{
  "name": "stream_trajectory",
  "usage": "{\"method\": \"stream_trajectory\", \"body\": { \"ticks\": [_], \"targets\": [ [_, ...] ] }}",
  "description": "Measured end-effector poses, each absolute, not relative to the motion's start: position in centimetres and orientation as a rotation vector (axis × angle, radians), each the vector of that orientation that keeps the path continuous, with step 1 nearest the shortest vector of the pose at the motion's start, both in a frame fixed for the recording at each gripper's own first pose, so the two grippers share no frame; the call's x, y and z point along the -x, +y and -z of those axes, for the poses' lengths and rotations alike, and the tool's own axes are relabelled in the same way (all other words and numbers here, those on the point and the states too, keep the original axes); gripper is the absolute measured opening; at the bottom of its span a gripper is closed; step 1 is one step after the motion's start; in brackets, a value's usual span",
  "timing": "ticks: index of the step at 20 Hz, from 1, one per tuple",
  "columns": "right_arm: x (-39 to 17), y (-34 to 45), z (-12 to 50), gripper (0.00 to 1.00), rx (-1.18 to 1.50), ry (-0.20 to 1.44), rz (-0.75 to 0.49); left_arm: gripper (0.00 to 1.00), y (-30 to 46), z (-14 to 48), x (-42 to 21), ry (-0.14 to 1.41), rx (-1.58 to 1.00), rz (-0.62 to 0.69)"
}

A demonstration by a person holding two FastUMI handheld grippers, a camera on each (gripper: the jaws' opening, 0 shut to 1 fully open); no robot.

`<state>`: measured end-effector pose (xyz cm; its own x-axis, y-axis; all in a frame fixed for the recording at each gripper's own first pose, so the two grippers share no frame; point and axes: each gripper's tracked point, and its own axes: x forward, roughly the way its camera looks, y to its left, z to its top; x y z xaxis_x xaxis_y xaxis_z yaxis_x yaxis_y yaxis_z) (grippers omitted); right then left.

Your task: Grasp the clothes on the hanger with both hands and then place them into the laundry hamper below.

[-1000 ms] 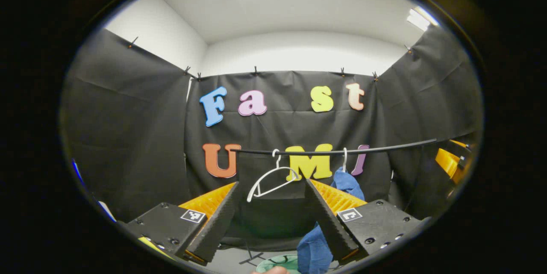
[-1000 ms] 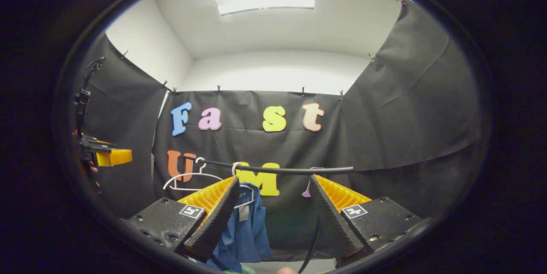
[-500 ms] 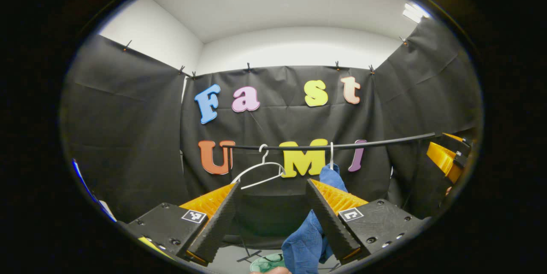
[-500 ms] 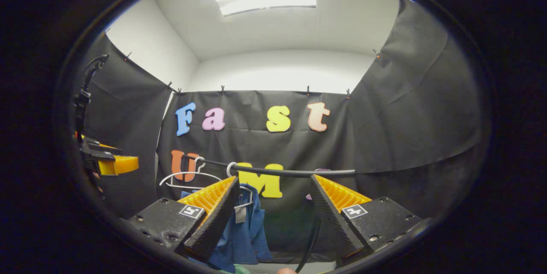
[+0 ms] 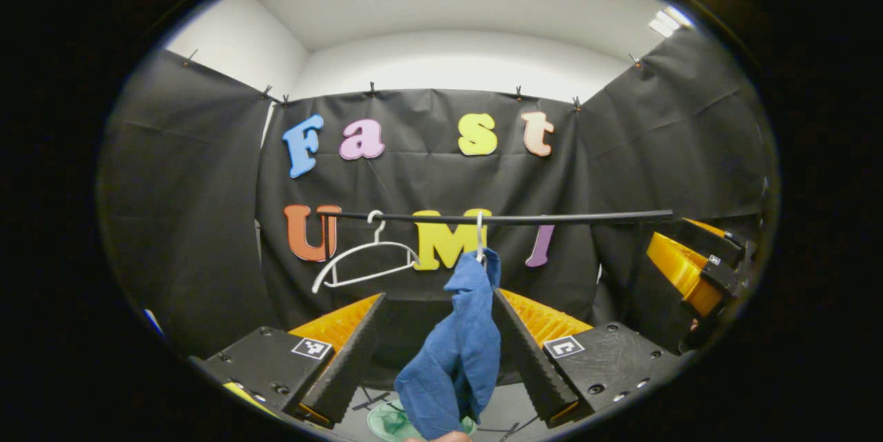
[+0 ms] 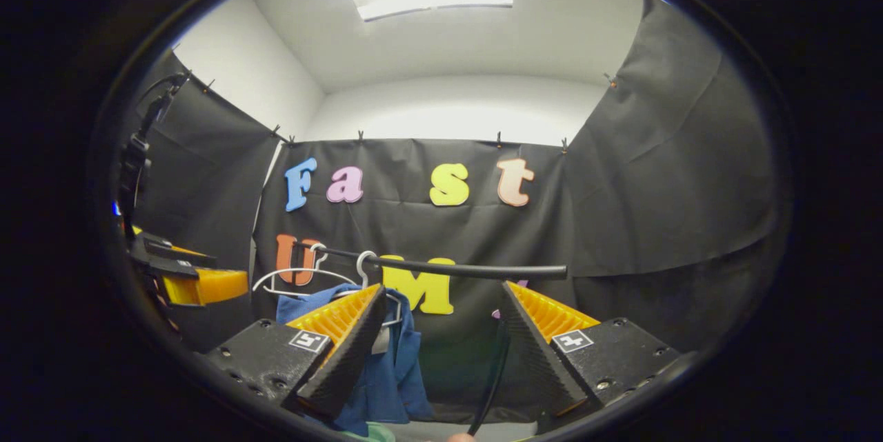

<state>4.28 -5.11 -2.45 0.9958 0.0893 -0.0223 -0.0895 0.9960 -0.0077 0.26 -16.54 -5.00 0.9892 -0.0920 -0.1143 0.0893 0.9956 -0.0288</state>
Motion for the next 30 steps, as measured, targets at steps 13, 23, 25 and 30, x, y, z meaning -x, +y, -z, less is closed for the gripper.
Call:
{"method": "stream_trajectory", "body": {
  "ticks": [13, 23, 25, 30],
  "targets": [
    [-4.6, -8.1, 4.0, 1.00, 0.041, 0.032, -0.182, 0.96, -21.0, 16.9, -1.8, 0.341, -0.047, -0.093],
    [-6.0, -7.1, 7.7, 1.00, 0.016, 0.098, -0.227, 0.97, -15.4, 18.8, -7.1, 0.316, -0.130, -0.262],
    [-6.6, -5.7, 9.3, 1.00, 0.012, 0.123, -0.219, 0.97, -13.5, 18.6, -8.1, 0.308, -0.128, -0.258],
    [-9.5, -0.9, 13.8, 1.00, -0.009, 0.200, -0.151, 0.97, -9.9, 17.6, -10.8, 0.248, -0.150, -0.214]
  ]
}}
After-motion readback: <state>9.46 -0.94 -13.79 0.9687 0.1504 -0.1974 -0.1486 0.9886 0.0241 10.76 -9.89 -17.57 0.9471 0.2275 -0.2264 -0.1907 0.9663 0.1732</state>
